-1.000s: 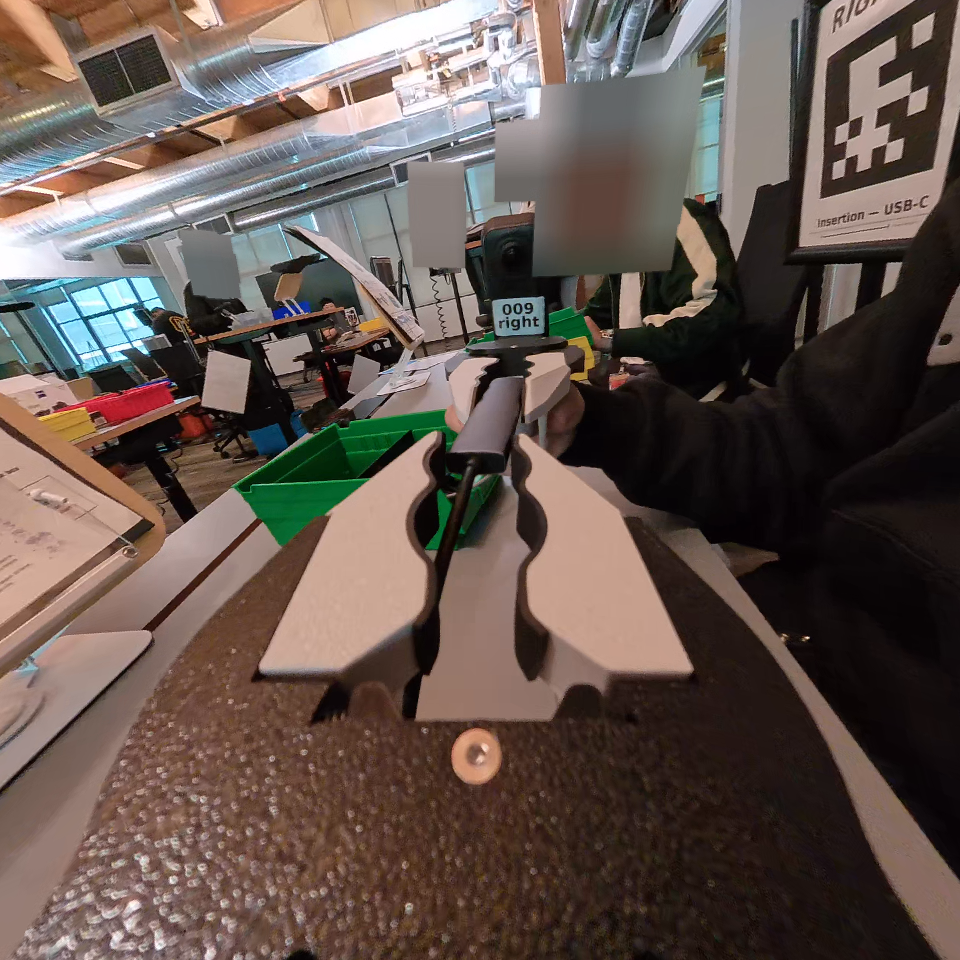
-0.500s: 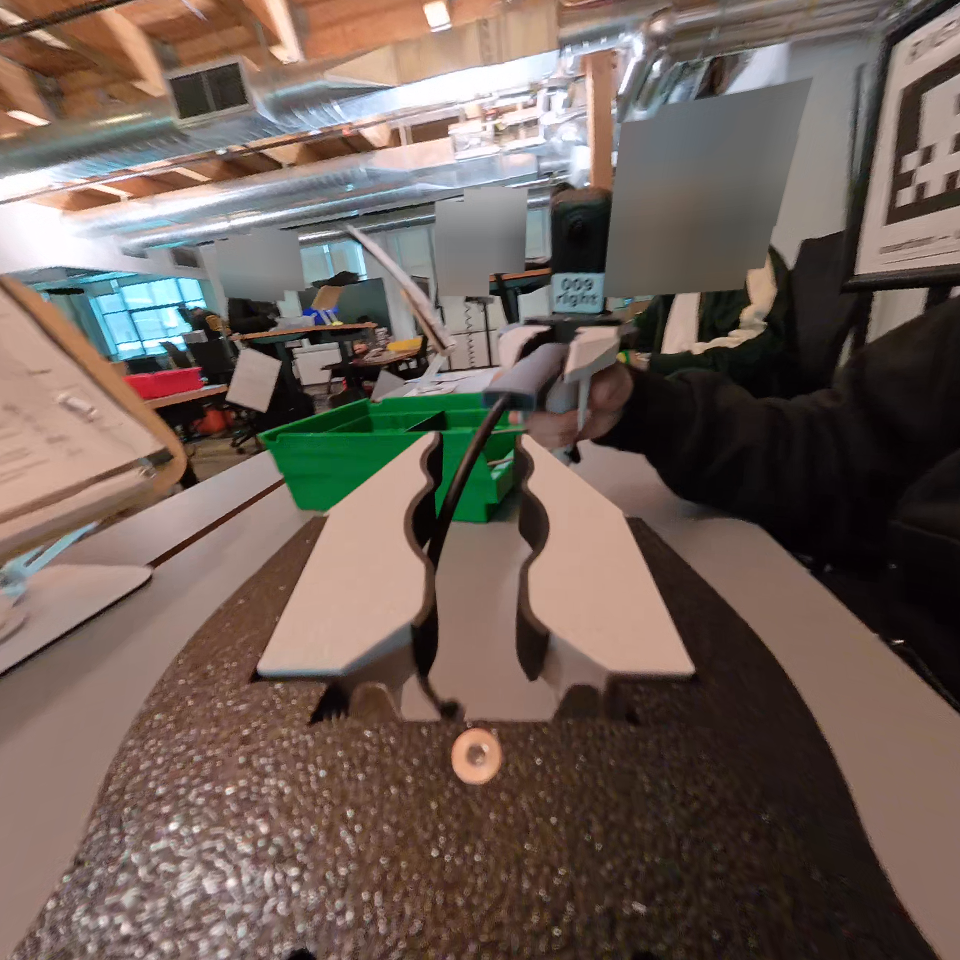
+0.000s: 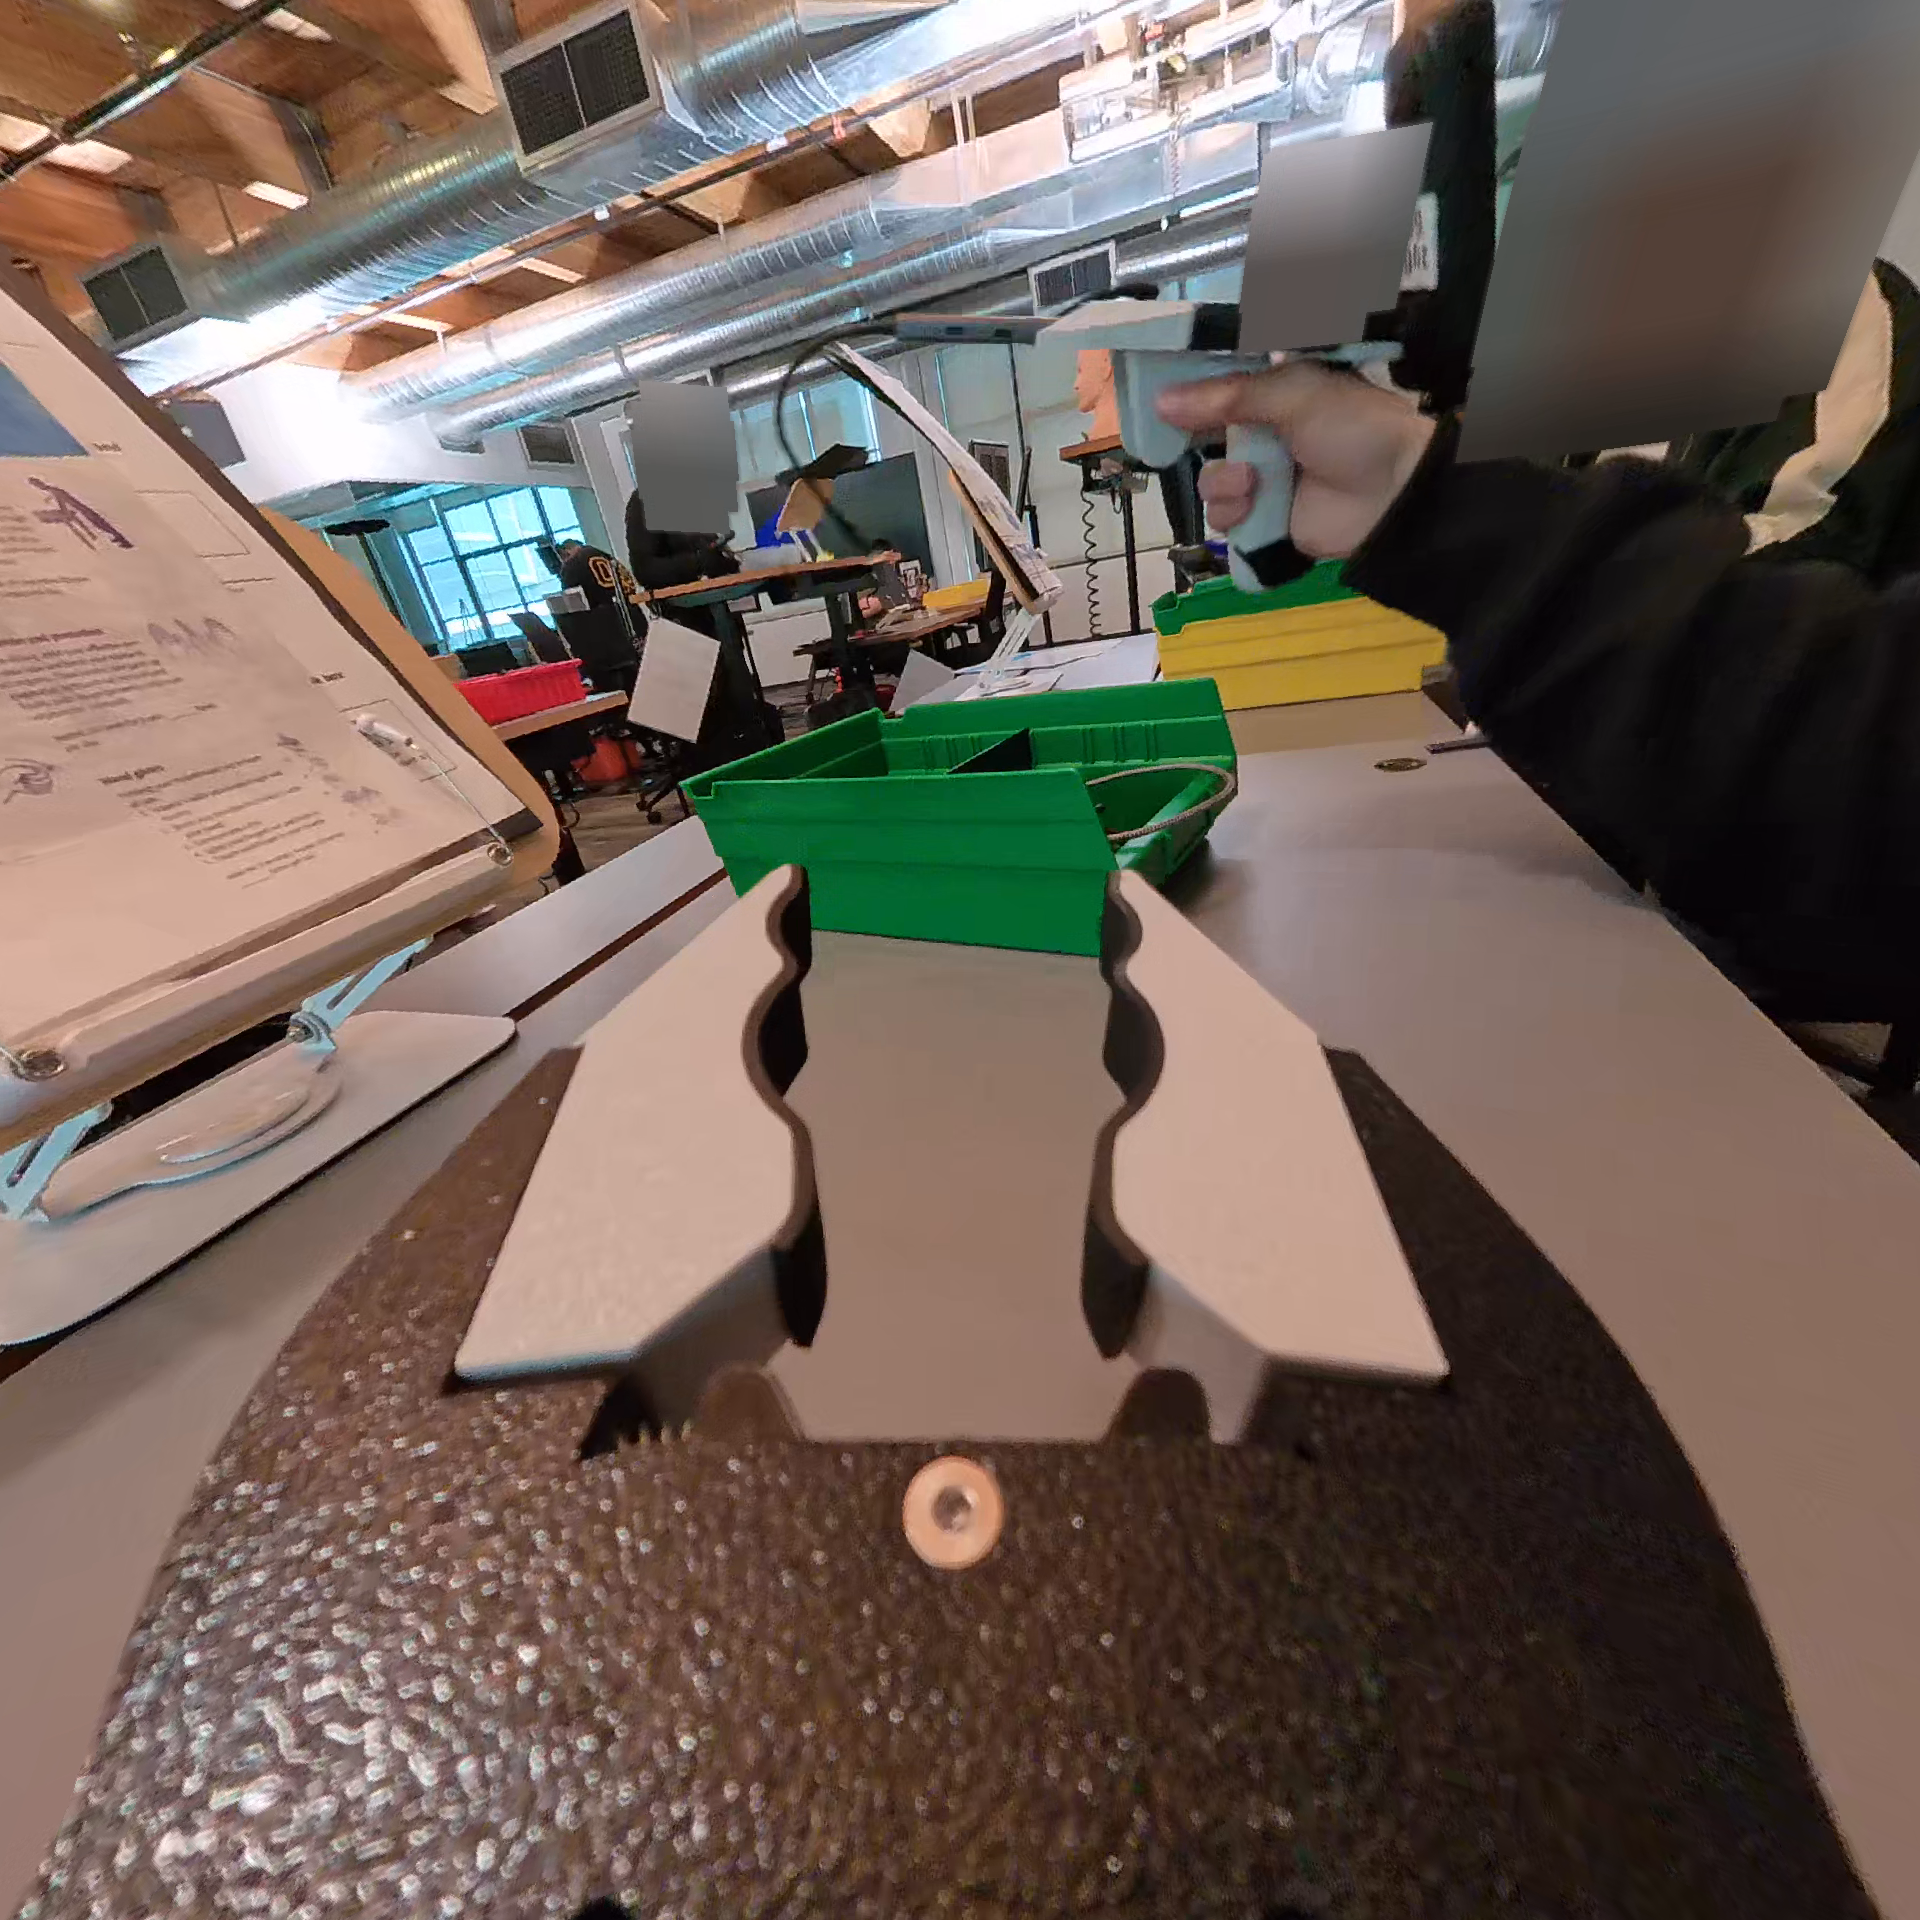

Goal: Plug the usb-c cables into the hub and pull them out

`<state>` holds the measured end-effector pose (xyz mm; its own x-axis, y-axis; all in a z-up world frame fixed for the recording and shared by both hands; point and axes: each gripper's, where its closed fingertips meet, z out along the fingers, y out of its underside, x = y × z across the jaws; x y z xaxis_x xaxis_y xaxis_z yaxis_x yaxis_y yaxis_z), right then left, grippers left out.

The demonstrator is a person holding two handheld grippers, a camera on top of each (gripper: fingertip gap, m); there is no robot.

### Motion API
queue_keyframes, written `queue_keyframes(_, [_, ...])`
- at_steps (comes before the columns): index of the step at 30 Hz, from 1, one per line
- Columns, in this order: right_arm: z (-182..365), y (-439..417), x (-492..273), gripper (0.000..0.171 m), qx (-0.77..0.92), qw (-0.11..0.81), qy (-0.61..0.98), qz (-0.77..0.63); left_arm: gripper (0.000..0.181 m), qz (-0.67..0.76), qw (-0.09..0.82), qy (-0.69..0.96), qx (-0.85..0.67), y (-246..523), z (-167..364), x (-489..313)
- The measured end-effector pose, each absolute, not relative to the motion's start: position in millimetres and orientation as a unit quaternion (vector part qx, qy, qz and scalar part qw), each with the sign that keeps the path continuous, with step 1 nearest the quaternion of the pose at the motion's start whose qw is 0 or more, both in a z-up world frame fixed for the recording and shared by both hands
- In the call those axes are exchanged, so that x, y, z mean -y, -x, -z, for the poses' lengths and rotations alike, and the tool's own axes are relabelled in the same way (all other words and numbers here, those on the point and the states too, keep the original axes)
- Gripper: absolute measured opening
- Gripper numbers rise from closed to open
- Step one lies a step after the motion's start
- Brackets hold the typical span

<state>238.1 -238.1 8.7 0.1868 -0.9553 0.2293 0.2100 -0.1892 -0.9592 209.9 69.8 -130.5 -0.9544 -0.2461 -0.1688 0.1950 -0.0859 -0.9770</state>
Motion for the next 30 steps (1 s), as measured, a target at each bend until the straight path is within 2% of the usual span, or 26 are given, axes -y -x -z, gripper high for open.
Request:
queue_keyframes(5, [35,-293,293,0.022,-0.424,0.405,0.584,0.561,0.053,0.732,0.153,0.023,-0.663,-211,132,-69])
queue_keyframes(11, [121,-351,290,0.022,-0.459,0.291,0.669,0.507,0.051,0.742,0.145,0.039,-0.653,-214,129,-75])
queue_keyframes(18, [154,-370,286,0.022,-0.489,0.263,0.695,0.456,0.05,0.754,0.139,0.043,-0.64,-211,121,-79])
queue_keyframes(24, [189,-367,299,0.023,-0.508,0.205,0.729,0.411,0.049,0.76,0.142,0.047,-0.632,-211,115,-81])
queue_keyframes(30, [204,-362,303,0.023,-0.532,0.21,0.739,0.357,0.048,0.763,0.136,0.05,-0.629,-211,114,-81])
